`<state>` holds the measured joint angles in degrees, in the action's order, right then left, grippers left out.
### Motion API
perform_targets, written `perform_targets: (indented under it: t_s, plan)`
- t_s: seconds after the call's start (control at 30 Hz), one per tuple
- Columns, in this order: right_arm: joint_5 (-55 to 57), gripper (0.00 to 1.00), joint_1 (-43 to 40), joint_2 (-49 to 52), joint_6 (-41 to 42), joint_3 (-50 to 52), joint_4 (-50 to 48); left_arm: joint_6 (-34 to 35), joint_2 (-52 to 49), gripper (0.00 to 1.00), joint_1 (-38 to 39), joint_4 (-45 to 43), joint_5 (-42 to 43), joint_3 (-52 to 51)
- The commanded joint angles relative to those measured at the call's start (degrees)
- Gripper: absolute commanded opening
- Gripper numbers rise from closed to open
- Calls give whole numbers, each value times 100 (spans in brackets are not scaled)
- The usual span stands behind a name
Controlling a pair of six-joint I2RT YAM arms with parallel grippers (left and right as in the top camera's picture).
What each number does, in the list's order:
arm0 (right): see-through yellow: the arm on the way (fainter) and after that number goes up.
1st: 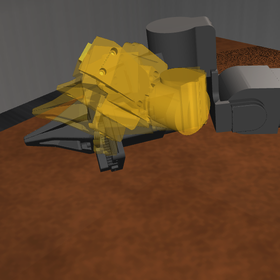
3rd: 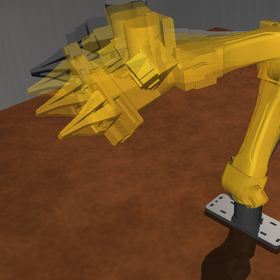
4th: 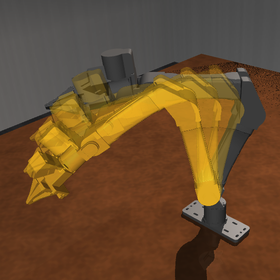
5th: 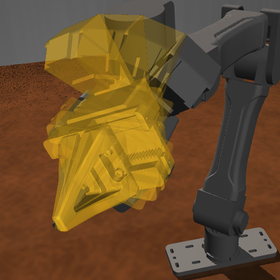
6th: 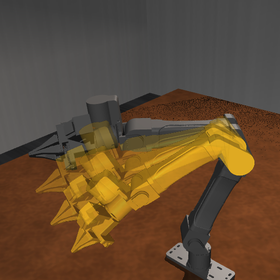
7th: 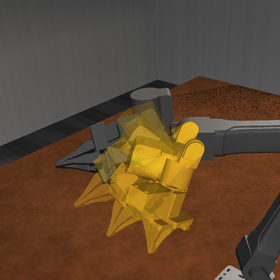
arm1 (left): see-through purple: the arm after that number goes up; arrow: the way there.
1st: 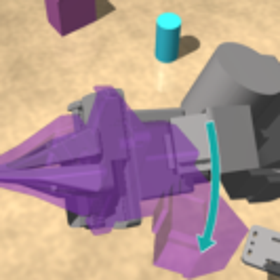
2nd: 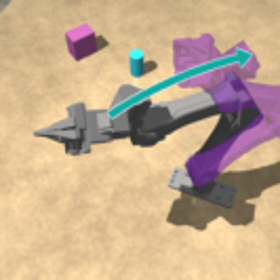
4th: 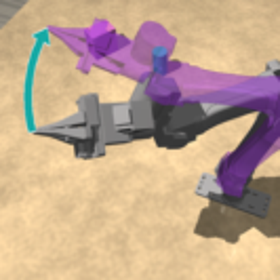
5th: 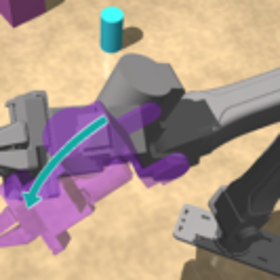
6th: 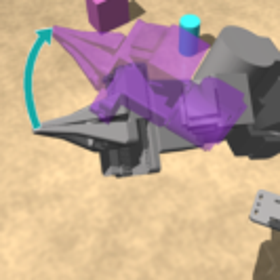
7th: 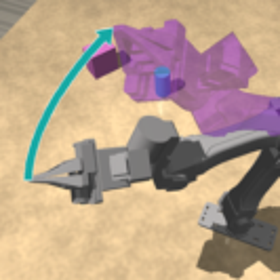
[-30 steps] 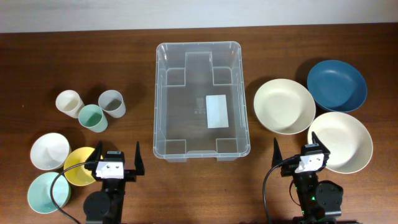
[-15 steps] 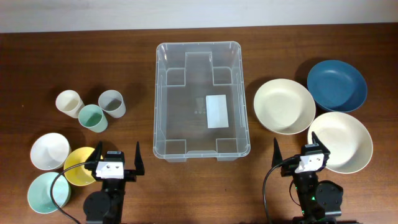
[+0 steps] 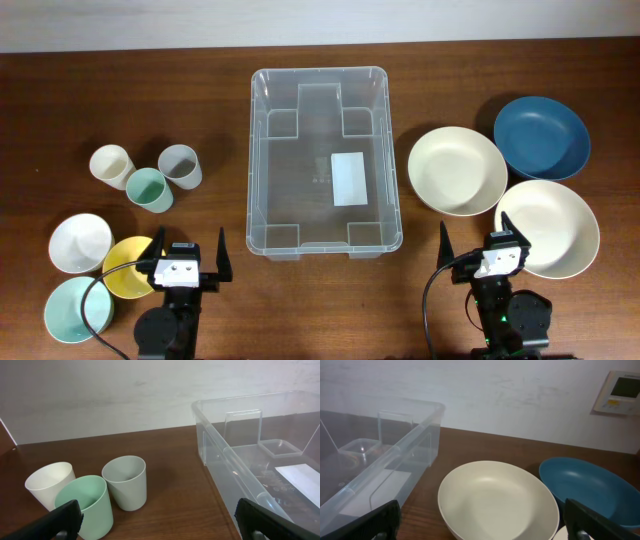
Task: Pack container
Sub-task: 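Move the right gripper toward the white bowl at the front right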
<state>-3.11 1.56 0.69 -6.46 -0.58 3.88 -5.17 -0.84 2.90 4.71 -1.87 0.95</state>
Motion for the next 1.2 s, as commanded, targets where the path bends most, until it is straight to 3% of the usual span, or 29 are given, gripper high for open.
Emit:
perform_targets:
  t_s: [0.0,0.2,0.5,0.6,0.77,1.03,1.17]
  plan:
    - [-157,99,31,-26,-15,26,24,-94,39,100,17,2,83,-42]
    - [197,99,28,-22,1438,-142,-13,319,37,100,17,-59,83,0]
    - [1742,99,20,470,1797,-1419,1255,605,-348,100,15,439,83,769]
    - [2365,99,17,1292,2354,-2225,1875,605,-896,100,15,651,83,1425]
    - [2426,99,17,3084,2393,-3917,2959,605,-2186,100,15,1152,85,2660]
    - [909,99,-734,5047,2389,-6286,4730,597,-3731,100,15,2009,195,4238]
    - [-1049,99,-2013,6159,1650,-7208,5521,579,-4100,100,15,2022,516,4586]
